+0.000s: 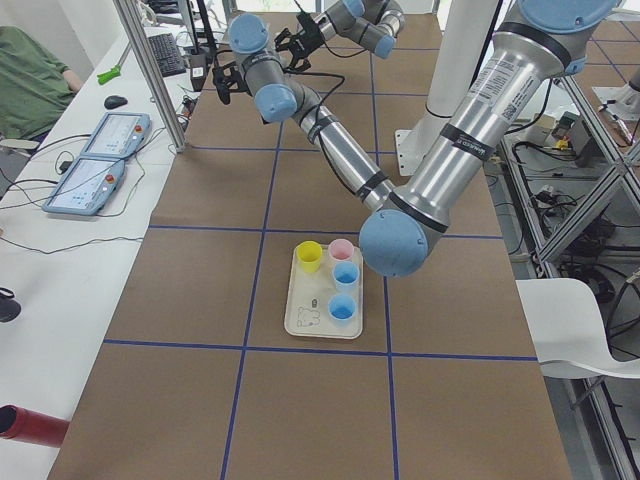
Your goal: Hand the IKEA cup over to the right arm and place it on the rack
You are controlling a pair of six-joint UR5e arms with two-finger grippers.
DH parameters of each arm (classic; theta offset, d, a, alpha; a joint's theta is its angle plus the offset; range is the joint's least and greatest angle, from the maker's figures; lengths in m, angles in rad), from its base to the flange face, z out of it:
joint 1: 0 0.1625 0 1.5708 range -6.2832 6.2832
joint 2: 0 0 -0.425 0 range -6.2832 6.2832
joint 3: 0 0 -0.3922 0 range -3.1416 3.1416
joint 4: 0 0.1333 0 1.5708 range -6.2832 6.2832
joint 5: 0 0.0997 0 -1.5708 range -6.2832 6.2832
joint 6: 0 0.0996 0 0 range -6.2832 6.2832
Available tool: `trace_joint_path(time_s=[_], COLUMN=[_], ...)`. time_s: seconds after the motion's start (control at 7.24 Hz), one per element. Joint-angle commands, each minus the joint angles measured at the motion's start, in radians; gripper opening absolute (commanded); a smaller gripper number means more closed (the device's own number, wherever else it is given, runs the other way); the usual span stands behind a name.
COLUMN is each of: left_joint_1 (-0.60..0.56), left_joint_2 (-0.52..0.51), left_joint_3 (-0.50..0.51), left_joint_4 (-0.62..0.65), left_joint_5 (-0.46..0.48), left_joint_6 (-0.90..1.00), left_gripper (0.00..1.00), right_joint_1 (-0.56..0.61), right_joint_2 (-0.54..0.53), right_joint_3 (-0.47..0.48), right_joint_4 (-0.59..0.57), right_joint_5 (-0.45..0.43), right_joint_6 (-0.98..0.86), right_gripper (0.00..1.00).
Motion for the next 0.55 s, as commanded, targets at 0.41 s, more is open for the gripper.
trace_joint_path(time_s=[0.41], left_joint_1=[-0.113], left_joint_2=[0.262], left_joint_3=[0.002], left_joint_4=[0.063], left_joint_5=[0.079], left_joint_6=[0.672], left_gripper=[1.00], right_joint_1=[0.288], right_joint_2=[-0.108], right_joint_3=[0.064], right_joint_4=[-0.233], right_joint_5=[0.239], right_joint_6=[-0.412], right_gripper=[0.64])
